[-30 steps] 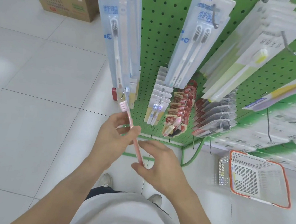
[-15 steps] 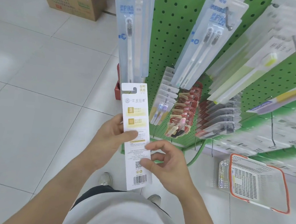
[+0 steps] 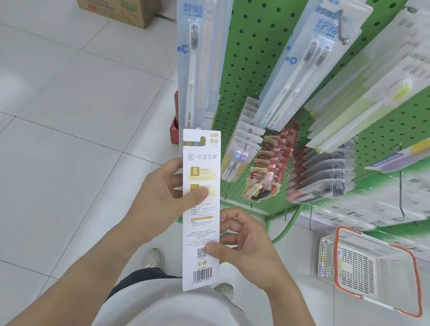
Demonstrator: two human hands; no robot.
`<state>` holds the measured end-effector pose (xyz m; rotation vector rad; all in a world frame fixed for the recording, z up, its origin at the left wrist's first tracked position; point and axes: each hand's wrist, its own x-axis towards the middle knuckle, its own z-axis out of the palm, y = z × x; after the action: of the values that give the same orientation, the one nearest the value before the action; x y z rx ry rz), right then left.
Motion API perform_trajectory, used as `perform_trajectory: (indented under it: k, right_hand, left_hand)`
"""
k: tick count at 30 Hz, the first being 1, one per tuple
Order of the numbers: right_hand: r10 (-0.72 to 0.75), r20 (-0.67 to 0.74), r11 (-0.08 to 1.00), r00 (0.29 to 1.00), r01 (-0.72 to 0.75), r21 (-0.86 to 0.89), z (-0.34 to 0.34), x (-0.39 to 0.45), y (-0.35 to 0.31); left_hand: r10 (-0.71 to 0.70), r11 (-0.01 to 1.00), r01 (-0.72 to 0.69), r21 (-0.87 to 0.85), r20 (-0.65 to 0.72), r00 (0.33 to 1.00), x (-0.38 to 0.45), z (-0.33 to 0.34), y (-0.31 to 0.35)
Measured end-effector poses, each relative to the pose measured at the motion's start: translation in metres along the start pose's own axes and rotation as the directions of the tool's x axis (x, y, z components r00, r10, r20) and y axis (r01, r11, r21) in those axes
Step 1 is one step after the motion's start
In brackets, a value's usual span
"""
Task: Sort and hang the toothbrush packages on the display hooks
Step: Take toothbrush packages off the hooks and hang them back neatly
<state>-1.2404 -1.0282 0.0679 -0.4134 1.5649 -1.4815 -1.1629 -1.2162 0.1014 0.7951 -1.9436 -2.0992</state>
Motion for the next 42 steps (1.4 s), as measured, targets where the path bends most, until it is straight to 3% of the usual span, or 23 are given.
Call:
perform_trajectory:
  k: [8,11,14,18,23,27,34,40,42]
  right_hand:
    - [0.032,0.073,0.993,0.997,-0.023,-0.115,0.001,-0.004,-0.006]
    - [0.022,-0.018,0.999,1.000,-0.023,-0.037,0.001,-0.004,-0.008]
    - [0.009,-0.134,0.995,0.991,0.005,0.100,0.001,-0.002,-0.009]
    - [0.019,-0.141,0.993,0.990,-0.002,0.121,-0.004,-0.003,-0.011]
    - [0.044,-0.067,0.999,0.997,-0.045,-0.017,-0.010,-0.009,-0.005]
    - [0.086,-0.016,0.996,0.996,-0.086,-0.003,-0.011,-0.013,-0.009]
    - [0.083,-0.066,0.996,0.994,-0.085,-0.030,-0.010,-0.018,-0.004]
    - [0.022,-0.131,0.955,0.991,-0.060,-0.291,-0.008,-0.020,0.001]
    - [-0.011,-0.115,0.953,0.993,-0.025,-0.302,-0.008,-0.021,0.001]
  left_hand:
    - [-0.036,0.996,0.027,-0.080,-0.120,0.992,0.005,0.004,-0.003]
    - [-0.095,0.988,0.079,-0.129,-0.122,0.988,0.008,0.007,-0.011]
    - [-0.160,0.981,0.155,-0.121,-0.035,0.987,0.006,0.013,-0.017]
    - [-0.171,0.981,0.166,-0.101,-0.042,0.984,0.002,0.019,-0.023]
    - [-0.207,0.973,0.196,-0.125,-0.081,0.975,0.001,0.018,-0.028]
    - [-0.228,0.965,0.213,-0.154,-0.090,0.969,0.000,0.018,-0.030]
    - [-0.229,0.967,0.222,-0.123,-0.050,0.972,-0.004,0.023,-0.028]
    - [-0.166,0.985,0.160,-0.065,-0.092,0.982,-0.006,0.025,-0.028]
    - [-0.155,0.986,0.149,-0.079,-0.075,0.985,-0.007,0.025,-0.029]
